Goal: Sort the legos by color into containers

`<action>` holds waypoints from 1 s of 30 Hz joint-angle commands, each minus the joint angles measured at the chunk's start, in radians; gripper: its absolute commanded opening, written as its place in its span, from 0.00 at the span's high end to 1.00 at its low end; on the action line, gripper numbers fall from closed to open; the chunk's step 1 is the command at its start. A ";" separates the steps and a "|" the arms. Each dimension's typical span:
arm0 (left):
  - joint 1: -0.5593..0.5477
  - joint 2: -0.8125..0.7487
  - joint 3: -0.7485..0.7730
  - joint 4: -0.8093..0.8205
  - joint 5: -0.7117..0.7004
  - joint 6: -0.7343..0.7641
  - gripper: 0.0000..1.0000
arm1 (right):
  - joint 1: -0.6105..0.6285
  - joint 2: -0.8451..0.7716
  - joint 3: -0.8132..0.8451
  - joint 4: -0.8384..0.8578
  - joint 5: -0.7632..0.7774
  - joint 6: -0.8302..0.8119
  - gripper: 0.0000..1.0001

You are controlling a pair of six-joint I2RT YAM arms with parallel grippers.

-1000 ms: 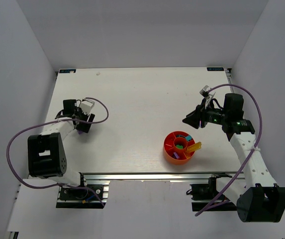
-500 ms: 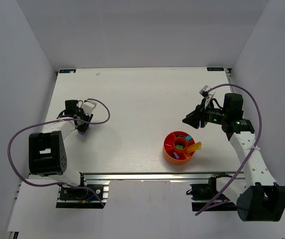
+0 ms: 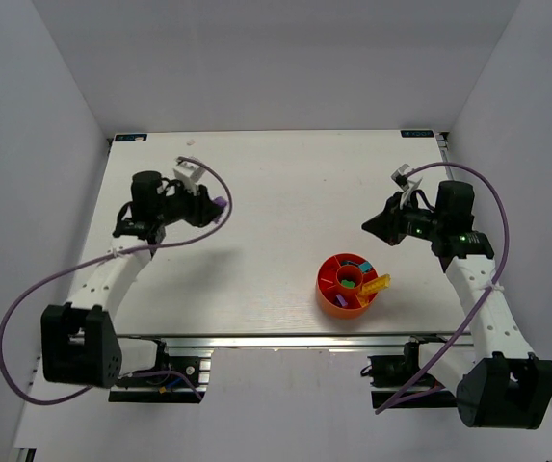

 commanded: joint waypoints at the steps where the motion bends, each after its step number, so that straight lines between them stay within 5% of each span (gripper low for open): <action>1: -0.170 -0.096 -0.078 0.220 0.214 -0.280 1.00 | -0.008 -0.019 -0.016 0.070 0.049 0.028 1.00; 14: -0.771 0.005 -0.079 0.591 -0.061 -0.443 1.00 | -0.169 -0.011 -0.047 0.123 0.073 0.060 1.00; 23: -0.957 0.102 -0.129 0.805 -0.243 -0.488 1.00 | -0.235 -0.005 -0.059 0.137 0.020 0.067 1.00; 30: -1.097 0.176 -0.186 0.938 -0.581 -0.554 1.00 | -0.255 0.003 -0.060 0.136 -0.007 0.067 1.00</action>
